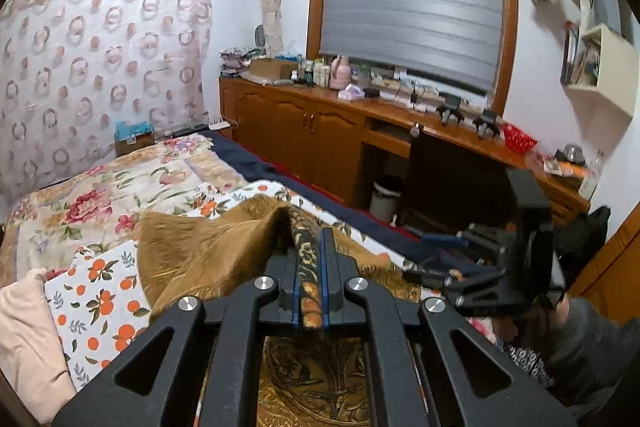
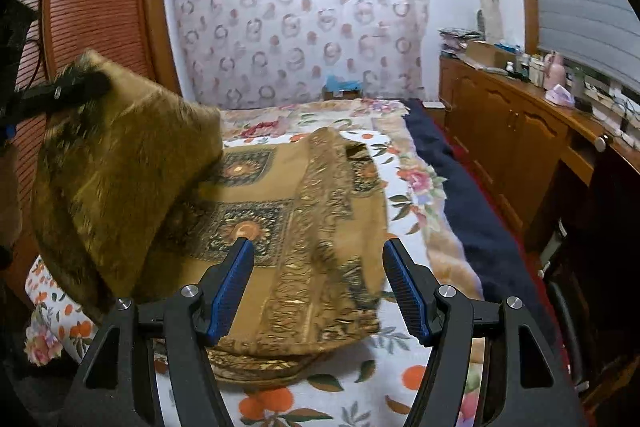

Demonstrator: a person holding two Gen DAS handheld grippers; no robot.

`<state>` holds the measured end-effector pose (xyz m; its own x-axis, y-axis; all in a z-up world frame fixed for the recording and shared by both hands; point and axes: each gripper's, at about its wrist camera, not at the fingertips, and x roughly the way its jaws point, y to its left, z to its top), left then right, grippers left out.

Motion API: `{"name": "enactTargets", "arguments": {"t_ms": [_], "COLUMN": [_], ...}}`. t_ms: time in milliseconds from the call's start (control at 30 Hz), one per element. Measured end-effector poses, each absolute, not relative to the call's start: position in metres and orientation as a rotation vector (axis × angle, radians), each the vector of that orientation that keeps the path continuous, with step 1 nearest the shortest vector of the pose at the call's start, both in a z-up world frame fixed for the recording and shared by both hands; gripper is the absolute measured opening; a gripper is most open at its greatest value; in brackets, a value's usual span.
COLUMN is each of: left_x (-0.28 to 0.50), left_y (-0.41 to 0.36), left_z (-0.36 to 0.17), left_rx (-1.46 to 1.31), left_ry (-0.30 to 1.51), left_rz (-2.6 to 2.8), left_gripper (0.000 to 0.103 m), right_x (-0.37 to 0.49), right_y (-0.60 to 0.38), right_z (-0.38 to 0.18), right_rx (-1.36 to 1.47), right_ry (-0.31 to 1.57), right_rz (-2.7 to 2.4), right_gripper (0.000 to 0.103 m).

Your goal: Fold small clothes

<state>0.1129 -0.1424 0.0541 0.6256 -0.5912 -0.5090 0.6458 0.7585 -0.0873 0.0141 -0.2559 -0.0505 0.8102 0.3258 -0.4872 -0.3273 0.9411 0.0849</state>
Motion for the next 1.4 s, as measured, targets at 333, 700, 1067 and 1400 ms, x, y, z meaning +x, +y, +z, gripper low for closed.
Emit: {"name": "enactTargets", "arguments": {"t_ms": [333,700,1067,1400], "left_x": [0.110,0.103,0.108,0.108], "left_y": [-0.114,-0.053,-0.021,-0.020], "left_z": [0.031,0.007,-0.018,-0.030], "left_rx": [0.094,0.046,-0.023,-0.038], "left_ry": [0.561,0.556,0.586,0.604], "left_rz": [-0.654,-0.457,-0.406,-0.403], "left_gripper": [0.079,0.079,0.079,0.079], "right_x": [0.018,0.040,0.091,0.097], "right_y": [-0.254,-0.218,-0.184,-0.208], "right_z": [-0.049,-0.053,-0.090,-0.047], "right_rx": [0.004,-0.112,-0.297,-0.259], "right_ry": [0.529,0.552,0.732,0.597], "right_rz": [0.350,0.424,0.473,0.444], "right_gripper": [0.069,0.069,0.040,0.005]}}
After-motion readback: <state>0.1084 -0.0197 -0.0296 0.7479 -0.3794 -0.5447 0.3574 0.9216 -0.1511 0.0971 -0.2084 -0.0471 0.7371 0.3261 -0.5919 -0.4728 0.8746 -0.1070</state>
